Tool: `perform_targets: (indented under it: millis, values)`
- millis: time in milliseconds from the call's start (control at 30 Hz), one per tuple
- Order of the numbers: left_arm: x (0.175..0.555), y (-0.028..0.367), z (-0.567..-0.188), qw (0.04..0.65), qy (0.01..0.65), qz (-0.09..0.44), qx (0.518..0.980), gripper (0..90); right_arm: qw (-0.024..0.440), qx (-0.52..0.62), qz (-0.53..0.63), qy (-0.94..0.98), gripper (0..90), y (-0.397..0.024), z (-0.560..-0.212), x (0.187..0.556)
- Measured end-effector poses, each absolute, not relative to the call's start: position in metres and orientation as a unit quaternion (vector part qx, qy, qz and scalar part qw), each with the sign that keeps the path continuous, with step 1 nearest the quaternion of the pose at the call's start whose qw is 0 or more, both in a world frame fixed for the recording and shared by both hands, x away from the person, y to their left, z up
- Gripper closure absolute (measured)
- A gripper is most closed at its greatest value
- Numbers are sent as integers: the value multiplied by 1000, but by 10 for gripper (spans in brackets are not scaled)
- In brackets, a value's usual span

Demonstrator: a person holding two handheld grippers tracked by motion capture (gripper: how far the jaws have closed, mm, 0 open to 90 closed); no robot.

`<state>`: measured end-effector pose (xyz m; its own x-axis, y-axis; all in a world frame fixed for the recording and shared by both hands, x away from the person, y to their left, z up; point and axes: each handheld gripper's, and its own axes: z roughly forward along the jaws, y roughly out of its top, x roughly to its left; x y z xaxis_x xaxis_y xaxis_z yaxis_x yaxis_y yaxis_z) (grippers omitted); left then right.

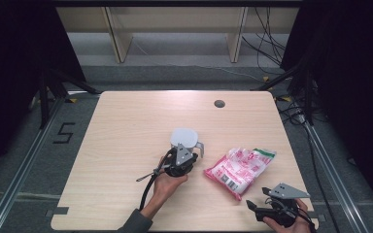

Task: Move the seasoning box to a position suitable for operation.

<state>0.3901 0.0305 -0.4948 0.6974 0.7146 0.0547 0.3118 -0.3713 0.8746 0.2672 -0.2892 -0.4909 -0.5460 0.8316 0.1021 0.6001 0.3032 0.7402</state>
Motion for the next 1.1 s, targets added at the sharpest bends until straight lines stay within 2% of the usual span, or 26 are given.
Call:
perform_targets:
  millis: [233,467,633,800,833,1100]
  values:
    - [388,31,-494,463,325,223,794,868,153,446,382,795,247,-289,-491,267]
    - [391,52,-495,460,346,230,785,860,153,445,382,795,247,-289,-491,267]
    - [398,68,-495,448,363,254,777,848,149,448,378,796,247,-289,-491,266]
    - [397,65,-499,461,363,239,774,810,157,431,378,804,247,-290,-492,269]
    - [397,60,-500,468,365,231,771,761,158,429,378,805,247,-290,-492,270]
    - [405,43,-500,477,373,221,765,655,155,430,376,806,247,-290,-492,270]
